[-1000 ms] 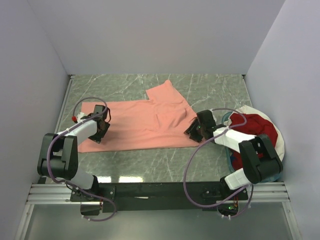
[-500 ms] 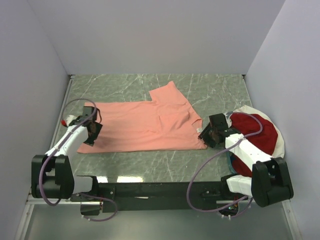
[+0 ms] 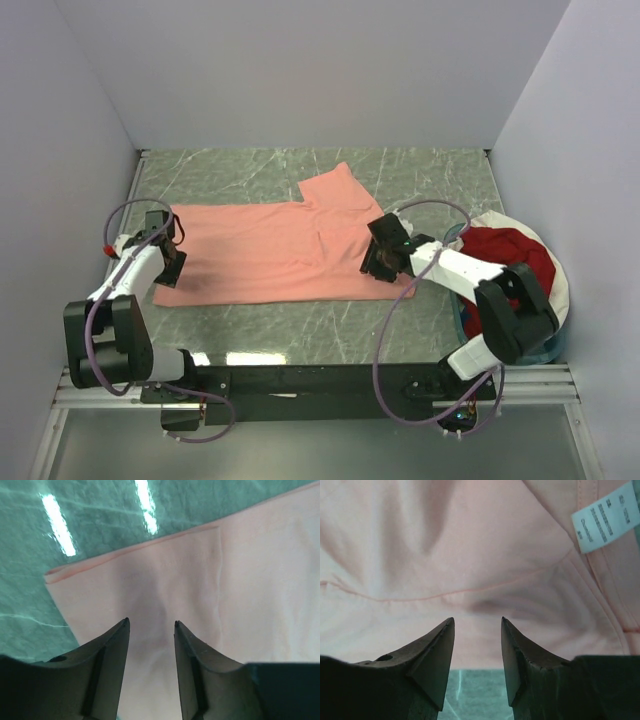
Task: Fold and stack the t-shirts
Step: Fold the tshirt
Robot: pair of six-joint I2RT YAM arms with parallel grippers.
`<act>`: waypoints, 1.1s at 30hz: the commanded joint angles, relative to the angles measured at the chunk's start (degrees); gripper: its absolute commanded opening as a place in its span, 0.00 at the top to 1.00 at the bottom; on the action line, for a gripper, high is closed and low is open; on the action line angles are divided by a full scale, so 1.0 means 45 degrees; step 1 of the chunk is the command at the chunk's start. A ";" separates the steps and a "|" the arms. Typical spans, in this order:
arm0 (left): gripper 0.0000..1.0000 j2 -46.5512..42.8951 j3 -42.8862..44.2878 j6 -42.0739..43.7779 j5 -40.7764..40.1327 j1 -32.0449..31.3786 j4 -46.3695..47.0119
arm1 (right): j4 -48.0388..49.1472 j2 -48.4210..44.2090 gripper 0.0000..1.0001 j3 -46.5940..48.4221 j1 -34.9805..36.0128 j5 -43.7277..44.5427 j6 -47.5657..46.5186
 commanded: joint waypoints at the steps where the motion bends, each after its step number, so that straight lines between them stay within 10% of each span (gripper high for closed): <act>1: 0.54 0.0417 -0.0072 0.0048 0.0640 -0.0571 0.0994 | 0.0343 0.0744 0.51 0.0994 0.0101 0.0652 -0.0318; 18: 0.51 0.3058 0.0029 -0.1925 -0.0493 -0.3582 0.0135 | 0.0831 0.2388 0.50 0.0900 0.0120 0.0439 -0.0164; 33: 0.51 -0.0047 -0.2668 -0.1515 0.0522 -0.3582 0.0038 | 0.0755 -0.2687 0.50 -0.4900 0.0295 -0.1885 0.1983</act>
